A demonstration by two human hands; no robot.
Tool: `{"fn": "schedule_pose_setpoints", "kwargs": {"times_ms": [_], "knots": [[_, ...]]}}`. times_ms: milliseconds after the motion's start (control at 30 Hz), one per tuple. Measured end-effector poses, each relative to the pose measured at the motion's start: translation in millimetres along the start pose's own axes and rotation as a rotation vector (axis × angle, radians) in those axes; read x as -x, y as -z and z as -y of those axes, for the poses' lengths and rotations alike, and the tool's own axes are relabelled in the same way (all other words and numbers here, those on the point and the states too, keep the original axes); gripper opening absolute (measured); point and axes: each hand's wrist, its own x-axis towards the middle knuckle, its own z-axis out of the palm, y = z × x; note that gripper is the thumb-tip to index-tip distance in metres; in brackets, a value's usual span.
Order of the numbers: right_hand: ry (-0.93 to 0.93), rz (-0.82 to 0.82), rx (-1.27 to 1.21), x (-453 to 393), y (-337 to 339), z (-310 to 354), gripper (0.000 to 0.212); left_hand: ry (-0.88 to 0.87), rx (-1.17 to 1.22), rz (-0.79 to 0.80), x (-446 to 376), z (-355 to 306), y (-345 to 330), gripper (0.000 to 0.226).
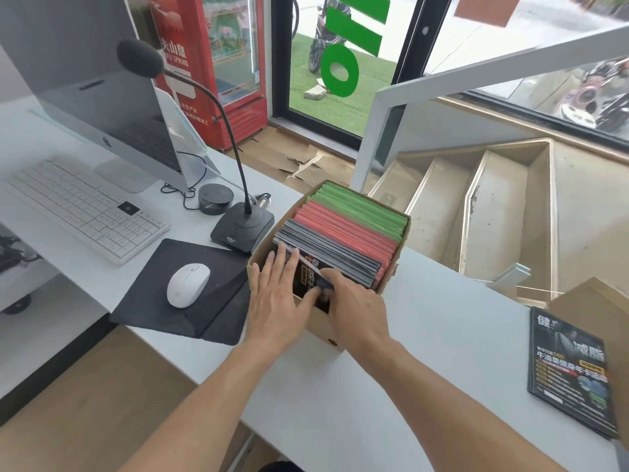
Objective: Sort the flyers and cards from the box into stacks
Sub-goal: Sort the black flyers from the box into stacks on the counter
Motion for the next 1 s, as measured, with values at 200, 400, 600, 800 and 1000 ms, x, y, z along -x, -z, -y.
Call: {"fn": "schedule_pose_setpoints", "kwargs": {"times_ms": [200,400,600,800,1000], "knots": [[-0.207,-0.280,-0.854,29.7,53.1,-34.5,0.031,0.122,0.509,-0.267,-0.3,-46.1,32.3,0.097],[-0.455,-0.345,-1.377,73.9,99.5,-97.5,0.026,0.280,1.179,0.172,-5.0,-132.1,5.1,0.058],[-0.530,-0.344,-1.188,136.2,103.6,-168.9,0.043,0.217,1.261,0.404,21.6,-195.2,-59.9,0.026],[-0.655,-0.483,-1.219,162.6,112.2,-205.2,0.031,0.089,1.019,0.514,66.8,-220.9,-107.9,0.007],[-0.693,-0.471,-1.184,172.0,99.7,-208.1,0.030,0.156,0.925,0.551,81.3,-224.5,-109.6,0.019]]}}
